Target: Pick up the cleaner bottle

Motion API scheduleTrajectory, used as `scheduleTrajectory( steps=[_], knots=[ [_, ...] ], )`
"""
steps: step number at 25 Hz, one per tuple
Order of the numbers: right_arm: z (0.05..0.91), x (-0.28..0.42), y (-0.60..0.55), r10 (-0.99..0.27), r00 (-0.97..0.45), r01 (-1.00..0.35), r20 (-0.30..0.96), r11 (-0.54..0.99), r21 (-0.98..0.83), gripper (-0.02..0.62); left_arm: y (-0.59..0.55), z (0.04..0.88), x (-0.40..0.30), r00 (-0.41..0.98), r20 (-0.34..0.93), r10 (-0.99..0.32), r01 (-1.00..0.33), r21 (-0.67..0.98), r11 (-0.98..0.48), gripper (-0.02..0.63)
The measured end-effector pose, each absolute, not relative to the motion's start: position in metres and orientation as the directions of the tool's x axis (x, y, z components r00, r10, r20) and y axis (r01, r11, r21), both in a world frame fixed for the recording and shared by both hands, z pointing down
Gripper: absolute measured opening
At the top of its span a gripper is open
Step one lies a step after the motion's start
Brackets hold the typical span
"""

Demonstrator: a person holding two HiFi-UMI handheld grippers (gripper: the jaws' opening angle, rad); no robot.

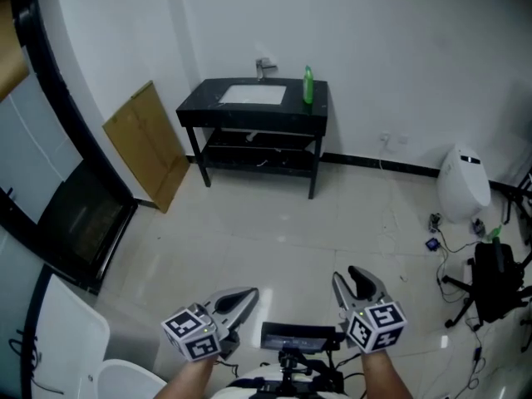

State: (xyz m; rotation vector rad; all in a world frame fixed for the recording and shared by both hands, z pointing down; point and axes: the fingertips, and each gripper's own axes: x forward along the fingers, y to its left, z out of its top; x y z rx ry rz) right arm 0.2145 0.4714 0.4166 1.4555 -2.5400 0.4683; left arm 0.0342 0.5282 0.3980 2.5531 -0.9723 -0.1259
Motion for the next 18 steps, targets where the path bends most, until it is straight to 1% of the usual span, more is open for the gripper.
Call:
scheduleTrajectory(
  steps=[4, 9, 18],
  knots=[
    [0.412, 0.213, 0.417, -0.790, -0.535, -0.845, 0.301, 0.503, -0.182, 0.167, 0.477, 0.390, 0.032, 0.727, 0.057, -0.685, -0.646, 0.397, -0.652, -0.005],
    [0.413, 0.221, 0.366, -0.784, -0.544, -0.839, 0.298, 0.508, -0.194, 0.167, 0.432, 0.389, 0.046, 0.728, 0.074, -0.681, -0.647, 0.401, -0.648, -0.005],
    [0.417, 0.228, 0.328, -0.786, -0.541, -0.841, 0.300, 0.504, -0.197, 0.167, 0.391, 0.392, 0.052, 0.729, 0.075, -0.680, -0.645, 0.407, -0.646, -0.005]
  ],
)
